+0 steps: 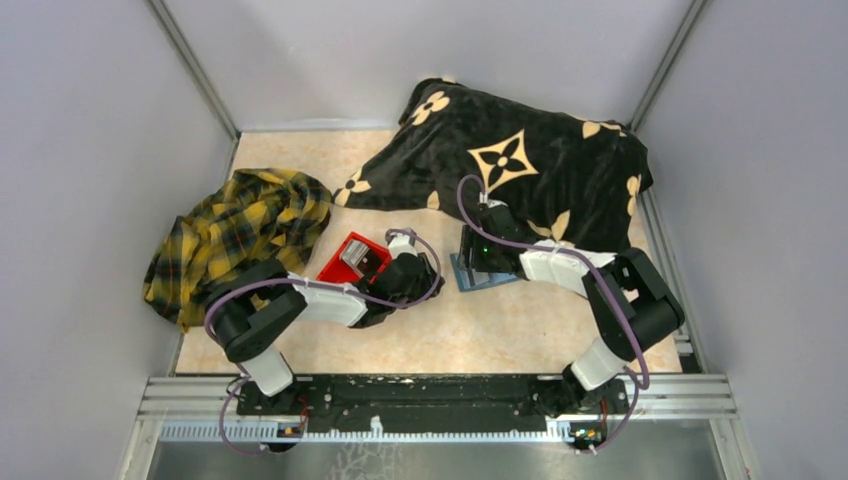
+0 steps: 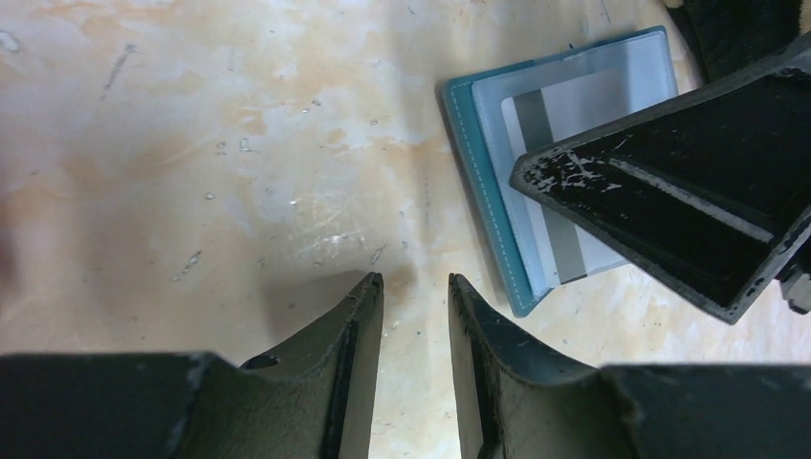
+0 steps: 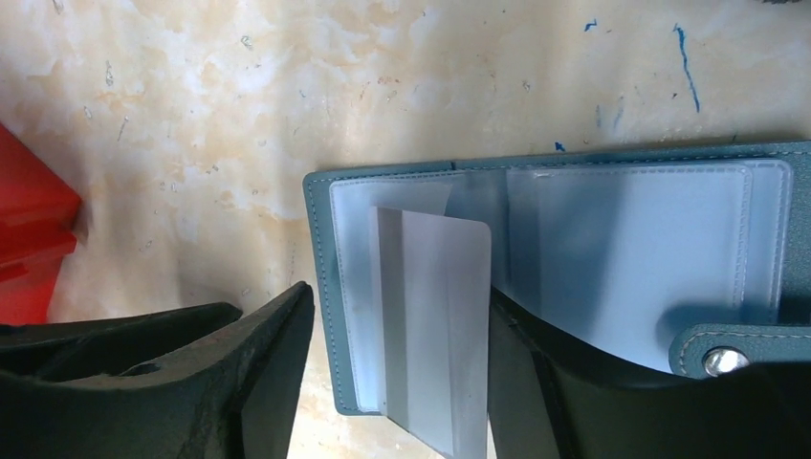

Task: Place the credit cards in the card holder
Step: Insert the credit card into the card holder.

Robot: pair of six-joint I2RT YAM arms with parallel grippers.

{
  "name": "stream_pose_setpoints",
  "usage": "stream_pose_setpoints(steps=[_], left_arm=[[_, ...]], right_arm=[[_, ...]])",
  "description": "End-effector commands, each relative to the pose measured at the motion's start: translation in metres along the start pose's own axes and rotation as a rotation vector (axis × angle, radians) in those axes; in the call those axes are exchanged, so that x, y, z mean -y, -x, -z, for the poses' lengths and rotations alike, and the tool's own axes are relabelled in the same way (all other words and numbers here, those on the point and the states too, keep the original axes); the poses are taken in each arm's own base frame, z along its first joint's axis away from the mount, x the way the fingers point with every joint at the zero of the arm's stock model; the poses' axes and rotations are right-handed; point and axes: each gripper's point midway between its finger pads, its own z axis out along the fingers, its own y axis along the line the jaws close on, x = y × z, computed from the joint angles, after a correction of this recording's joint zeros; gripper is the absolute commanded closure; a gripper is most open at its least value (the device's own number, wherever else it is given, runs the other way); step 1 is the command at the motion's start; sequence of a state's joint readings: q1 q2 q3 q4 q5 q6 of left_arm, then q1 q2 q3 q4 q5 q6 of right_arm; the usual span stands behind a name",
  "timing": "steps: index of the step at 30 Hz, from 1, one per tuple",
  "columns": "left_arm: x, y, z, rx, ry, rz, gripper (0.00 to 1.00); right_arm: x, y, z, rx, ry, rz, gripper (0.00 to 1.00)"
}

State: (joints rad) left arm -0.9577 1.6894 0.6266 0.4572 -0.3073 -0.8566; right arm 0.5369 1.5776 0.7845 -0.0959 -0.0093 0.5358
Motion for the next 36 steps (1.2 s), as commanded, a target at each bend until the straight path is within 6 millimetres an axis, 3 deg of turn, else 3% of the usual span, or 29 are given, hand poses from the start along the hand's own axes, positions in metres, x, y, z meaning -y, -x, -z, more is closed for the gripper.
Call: stream_pose_setpoints(steps=[1, 5, 11, 19, 23, 36], left_arm=[[-0.048, -0.058, 0.004, -0.208, 0.134, -0.066, 0.6], [-0.04, -0.057, 0.0, -0.213, 0.114, -0.059, 0.6], [-0.037, -0.063, -0.005, -0.231, 0.106, -0.044, 0.6], [-0.05, -0.069, 0.0, -0.235, 0.127, -0.038, 0.6], [-0.047, -0.07, 0.0, -0.236, 0.113, -0.019, 0.6], [-0.037, -0.075, -0.006, -0.262, 0.076, -0.007, 0.6]], right_arm=[[0.065, -0.059, 0.002, -0.197, -0.254, 0.075, 0.36], [0.072, -0.069, -0.003, -0.236, -0.295, 0.072, 0.27], [0.084, -0.08, -0.008, -0.264, -0.376, 0.041, 0.26], [0.085, -0.054, 0.007, -0.146, -0.435, -0.035, 0.26], [0.082, -0.03, 0.021, -0.059, -0.452, -0.059, 0.27], [0.085, -0.009, 0.039, 0.037, -0.452, -0.08, 0.28]])
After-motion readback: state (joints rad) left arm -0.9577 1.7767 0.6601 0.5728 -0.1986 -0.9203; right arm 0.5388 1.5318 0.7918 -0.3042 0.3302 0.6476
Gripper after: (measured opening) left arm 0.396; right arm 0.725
